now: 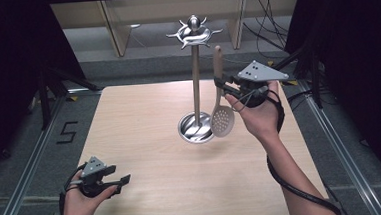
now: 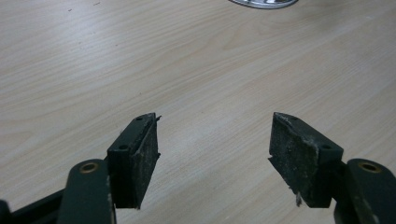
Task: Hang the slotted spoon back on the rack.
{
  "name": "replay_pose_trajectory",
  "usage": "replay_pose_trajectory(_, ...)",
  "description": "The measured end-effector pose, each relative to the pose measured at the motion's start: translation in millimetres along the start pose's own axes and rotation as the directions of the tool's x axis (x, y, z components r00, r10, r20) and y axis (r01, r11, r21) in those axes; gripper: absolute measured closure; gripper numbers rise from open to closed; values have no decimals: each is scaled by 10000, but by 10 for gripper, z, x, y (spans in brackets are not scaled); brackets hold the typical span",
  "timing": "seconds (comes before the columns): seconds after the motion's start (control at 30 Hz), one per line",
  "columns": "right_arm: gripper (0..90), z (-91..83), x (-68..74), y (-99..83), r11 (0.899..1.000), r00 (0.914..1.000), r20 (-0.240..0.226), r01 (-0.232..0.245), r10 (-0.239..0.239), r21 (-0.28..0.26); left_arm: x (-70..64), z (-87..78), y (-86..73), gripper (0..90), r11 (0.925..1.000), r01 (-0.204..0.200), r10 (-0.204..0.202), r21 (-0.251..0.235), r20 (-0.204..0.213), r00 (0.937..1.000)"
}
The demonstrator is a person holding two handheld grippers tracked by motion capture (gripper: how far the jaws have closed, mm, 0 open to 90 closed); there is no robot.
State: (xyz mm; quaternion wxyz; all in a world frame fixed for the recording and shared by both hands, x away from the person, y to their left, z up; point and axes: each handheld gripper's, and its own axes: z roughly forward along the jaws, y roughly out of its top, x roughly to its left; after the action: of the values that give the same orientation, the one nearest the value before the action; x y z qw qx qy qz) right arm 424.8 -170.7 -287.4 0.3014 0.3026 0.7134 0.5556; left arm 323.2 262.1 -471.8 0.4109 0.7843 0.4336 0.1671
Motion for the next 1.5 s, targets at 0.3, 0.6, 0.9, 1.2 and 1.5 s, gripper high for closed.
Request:
replay_pose_trajectory(0.3, 728, 46, -4, -1, 10000, 10000, 58, 47, -47, -44, 4, -7, 2, 319, 10000, -54, 54, 25, -11, 10000)
replay_pose_trajectory(0.6, 728, 84, 8, 15, 10000, 10000, 45, 24, -24, 39, 2, -8, 4, 319, 10000, -46, 46, 7, -42, 10000)
replay_pose_trajectory(0.9, 727, 125, 14, 32, 10000, 10000, 8, -55, 55, 76, 1, -8, 3, 319, 10000, -31, 31, -15, -55, 10000)
replay_pose_trajectory(1.2, 727, 155, -5, 42, 10000, 10000, 57, -16, 16, 88, 17, -15, 7, 319, 9997, -207, 207, 117, -12, 9998)
replay_pose_trajectory(1.5, 727, 189, -15, 50, 9998, 9999, -72, -89, 91, 189, 17, -10, 5, 318, 9998, -207, 207, 55, -19, 9998)
